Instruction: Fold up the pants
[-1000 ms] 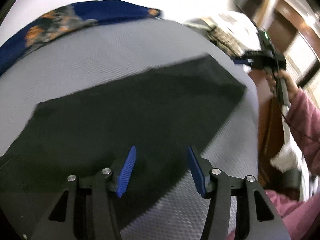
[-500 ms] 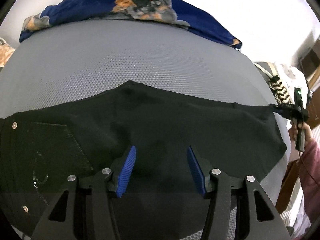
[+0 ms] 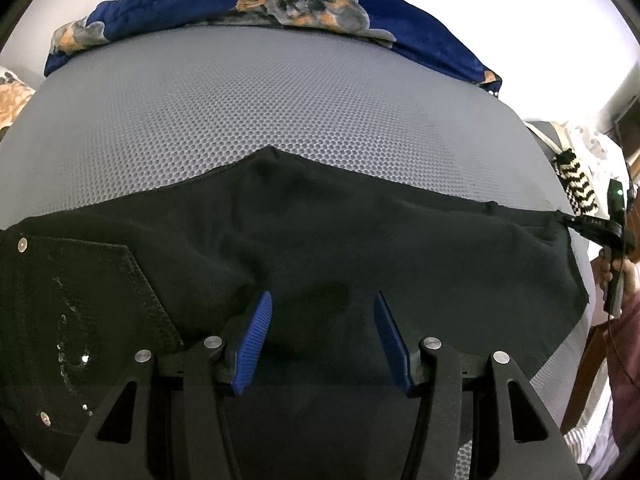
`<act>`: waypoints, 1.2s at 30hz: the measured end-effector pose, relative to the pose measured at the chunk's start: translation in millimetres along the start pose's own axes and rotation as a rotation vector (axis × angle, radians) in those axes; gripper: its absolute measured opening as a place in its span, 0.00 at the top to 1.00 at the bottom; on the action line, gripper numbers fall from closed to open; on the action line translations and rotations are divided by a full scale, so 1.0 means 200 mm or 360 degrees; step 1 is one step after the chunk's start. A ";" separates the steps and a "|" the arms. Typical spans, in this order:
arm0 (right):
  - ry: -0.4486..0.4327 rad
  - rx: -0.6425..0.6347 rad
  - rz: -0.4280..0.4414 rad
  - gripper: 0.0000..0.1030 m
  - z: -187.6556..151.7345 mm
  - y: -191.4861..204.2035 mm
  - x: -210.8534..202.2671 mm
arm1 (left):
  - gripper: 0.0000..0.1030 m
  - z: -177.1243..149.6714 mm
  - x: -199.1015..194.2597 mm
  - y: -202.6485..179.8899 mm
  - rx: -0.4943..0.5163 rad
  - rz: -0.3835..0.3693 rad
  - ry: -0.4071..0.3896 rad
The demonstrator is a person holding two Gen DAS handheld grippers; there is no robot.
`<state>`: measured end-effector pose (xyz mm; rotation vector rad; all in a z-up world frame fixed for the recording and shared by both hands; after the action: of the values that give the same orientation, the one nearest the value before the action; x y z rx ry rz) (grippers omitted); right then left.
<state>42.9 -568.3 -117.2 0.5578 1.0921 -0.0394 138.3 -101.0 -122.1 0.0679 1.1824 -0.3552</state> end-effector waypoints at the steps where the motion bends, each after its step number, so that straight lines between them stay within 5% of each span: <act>1: -0.0047 -0.0035 -0.0054 0.96 0.00 0.01 -0.02 | 0.47 0.00 -0.01 0.00 -0.0003 0.0001 -0.0004; 6: -0.0325 -0.0062 -0.0248 0.98 0.04 0.06 -0.21 | 0.47 0.03 -0.04 0.00 -0.0004 0.0011 -0.0075; 10: -0.0323 0.0005 -0.0321 0.98 0.03 0.02 -0.16 | 0.47 0.05 -0.06 0.01 0.0025 0.0027 -0.0145; 19: -0.0282 0.0105 -0.0466 0.96 0.00 -0.10 -0.06 | 0.47 -0.04 0.05 0.13 0.0004 0.0092 -0.0069; 20: -0.0262 0.0118 -0.0477 0.86 0.00 -0.11 -0.06 | 0.47 -0.03 0.05 0.12 0.0016 0.0094 -0.0080; 22: -0.0256 0.0179 -0.0475 0.73 0.00 -0.12 -0.09 | 0.47 -0.03 0.05 0.12 0.0045 0.0106 -0.0074; 30: -0.0376 0.0261 -0.0447 0.73 -0.13 -0.09 -0.44 | 0.47 0.06 -0.08 0.09 0.0138 0.0036 -0.0179; 36: -0.0310 0.0298 -0.0455 0.73 -0.40 -0.07 -0.52 | 0.47 0.26 -0.01 -0.01 0.0219 -0.0076 -0.0196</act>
<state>-76.1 -569.0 -61.4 0.5488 0.9754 -0.4404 182.6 -113.9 -99.6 0.1358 1.0379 -0.4759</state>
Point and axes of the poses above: each gripper's, at about its wrist camera, not at the fingertips, and x roughly the way its jaws point, y to its left, z to its top, the point moved 9 cm from there along x, roughly the way its jaws point, and after that the axes turned 9 degrees about z, right-handed, at the moved point
